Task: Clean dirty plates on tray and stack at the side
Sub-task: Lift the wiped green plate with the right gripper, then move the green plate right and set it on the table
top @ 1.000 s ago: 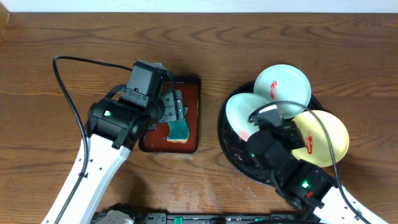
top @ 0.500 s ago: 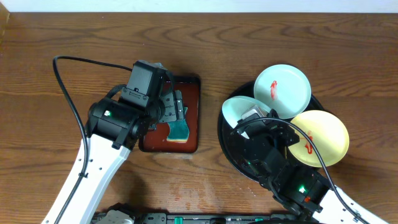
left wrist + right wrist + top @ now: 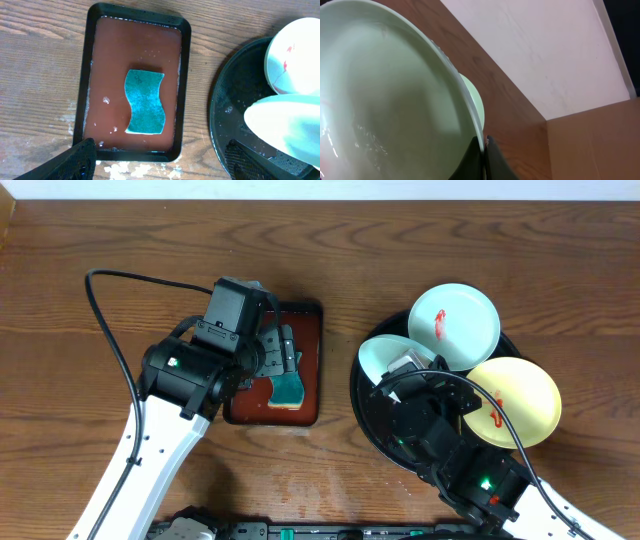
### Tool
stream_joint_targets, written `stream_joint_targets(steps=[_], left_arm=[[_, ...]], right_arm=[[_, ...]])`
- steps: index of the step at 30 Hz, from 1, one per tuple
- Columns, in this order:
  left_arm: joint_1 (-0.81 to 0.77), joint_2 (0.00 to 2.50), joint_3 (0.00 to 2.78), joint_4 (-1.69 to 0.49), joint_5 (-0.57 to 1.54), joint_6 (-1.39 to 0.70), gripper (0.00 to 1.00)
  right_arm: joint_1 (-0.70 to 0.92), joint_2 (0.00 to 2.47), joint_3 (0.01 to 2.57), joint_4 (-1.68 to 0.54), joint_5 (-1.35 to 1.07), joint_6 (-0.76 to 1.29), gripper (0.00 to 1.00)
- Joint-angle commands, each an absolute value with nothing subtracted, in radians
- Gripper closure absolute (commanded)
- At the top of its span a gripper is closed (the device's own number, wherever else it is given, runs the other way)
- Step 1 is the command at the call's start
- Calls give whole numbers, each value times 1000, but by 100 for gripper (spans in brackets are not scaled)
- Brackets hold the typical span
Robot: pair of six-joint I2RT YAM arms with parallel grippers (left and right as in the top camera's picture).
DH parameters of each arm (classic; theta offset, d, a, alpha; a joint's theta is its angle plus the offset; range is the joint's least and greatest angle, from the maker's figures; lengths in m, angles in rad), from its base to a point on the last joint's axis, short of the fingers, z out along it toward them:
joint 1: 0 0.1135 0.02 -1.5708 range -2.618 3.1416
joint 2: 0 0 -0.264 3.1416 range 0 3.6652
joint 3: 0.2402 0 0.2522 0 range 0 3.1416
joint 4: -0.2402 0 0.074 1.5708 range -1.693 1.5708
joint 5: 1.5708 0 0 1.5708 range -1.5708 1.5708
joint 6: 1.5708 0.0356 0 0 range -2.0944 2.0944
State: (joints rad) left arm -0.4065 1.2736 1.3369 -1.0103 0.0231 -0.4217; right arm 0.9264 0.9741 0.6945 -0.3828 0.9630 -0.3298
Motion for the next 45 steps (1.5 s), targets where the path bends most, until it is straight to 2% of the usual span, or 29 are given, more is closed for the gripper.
stream_joint_targets(steps=[1,16,20,24,26,29,31,35,41,45], left_arm=[[-403,1274,1360,-1012,17,-420,17],[-403,1274,1360,-1012,17,-420,17],[-403,1274,1359,-1012,17,-420,17],[-403,1274,1360,-1012,17,-420,17],[-403,1274,1360,-1012,17,-420,17],[-403,1274,1360,-1012,17,-420,17],[-403,1274,1360,-1012,17,-420,17],[-403,1274,1360,-1012,17,-420,17],[-403,1274,1360,-1012,17,-420,17],[-403,1274,1360,-1012,17,-420,17]], right_arm=[[937,973,717,-377,991,-337,99],[936,973,717,-377,996,-314,99],[907,973,717,-390,996,-174,99],[809,973,717,-469,881,148,99],[721,974,717,-509,701,278,99],[547,968,720,-528,380,333,99],[393,962,728,-537,170,333,99],[-15,963,740,-536,-166,337,99],[-579,1052,740,-460,-263,450,99],[-815,1182,740,-387,-265,561,99]])
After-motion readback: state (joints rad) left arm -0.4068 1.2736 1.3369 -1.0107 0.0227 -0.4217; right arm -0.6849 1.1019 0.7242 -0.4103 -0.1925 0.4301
